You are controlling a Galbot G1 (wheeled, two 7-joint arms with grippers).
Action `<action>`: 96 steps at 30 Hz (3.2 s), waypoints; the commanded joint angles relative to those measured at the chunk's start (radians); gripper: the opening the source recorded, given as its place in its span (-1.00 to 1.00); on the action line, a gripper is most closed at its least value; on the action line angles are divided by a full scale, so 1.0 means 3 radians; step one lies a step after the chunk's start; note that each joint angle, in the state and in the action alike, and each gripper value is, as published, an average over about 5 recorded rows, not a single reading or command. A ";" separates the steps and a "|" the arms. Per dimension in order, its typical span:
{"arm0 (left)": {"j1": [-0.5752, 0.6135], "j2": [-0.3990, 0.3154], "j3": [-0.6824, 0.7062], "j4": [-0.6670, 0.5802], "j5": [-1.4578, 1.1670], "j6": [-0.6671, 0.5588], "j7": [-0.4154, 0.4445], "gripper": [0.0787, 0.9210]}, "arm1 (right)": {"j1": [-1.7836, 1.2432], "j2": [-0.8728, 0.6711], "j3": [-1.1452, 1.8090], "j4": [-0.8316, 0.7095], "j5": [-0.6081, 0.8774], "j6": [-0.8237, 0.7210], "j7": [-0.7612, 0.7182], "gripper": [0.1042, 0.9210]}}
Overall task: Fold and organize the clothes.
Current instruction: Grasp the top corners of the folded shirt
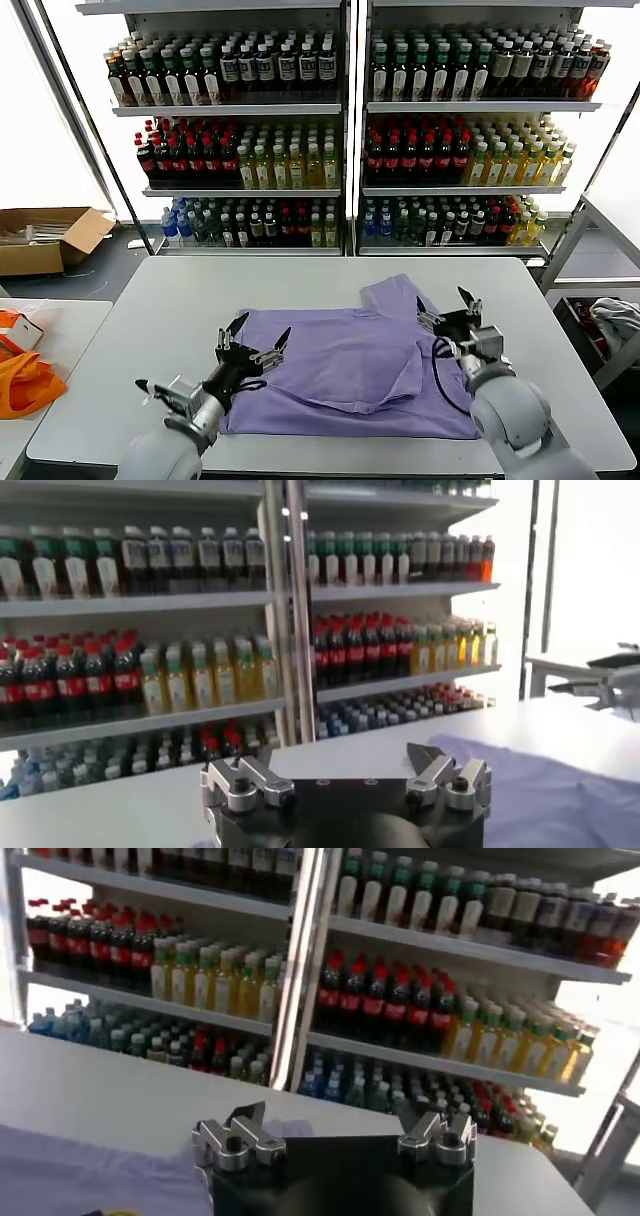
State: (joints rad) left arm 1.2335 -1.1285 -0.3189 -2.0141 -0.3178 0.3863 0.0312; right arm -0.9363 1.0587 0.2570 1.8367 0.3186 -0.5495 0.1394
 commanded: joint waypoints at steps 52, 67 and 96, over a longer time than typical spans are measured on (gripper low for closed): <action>-0.1351 0.0095 0.0548 0.1870 -0.0373 0.0278 -0.0137 0.66 | 0.1091 0.1004 -0.0021 -0.2203 0.0157 -0.0075 -0.0015 0.76; -0.1229 0.0112 0.0582 0.1731 -0.0383 0.0278 -0.0115 -0.31 | 0.0907 0.0948 -0.0084 -0.2027 0.0055 -0.0093 -0.0007 -0.04; -0.0806 0.0076 0.0321 0.1176 -0.0015 -0.0185 -0.0267 -0.98 | 0.0405 0.0847 0.0154 -0.0654 -0.0096 0.0117 0.0055 -0.98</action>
State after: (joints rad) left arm 0.9176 -1.1050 -0.1939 -1.5691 -0.3497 0.3590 -0.0406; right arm -0.7442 1.3184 0.2816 1.4333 0.3050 -0.5314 0.1475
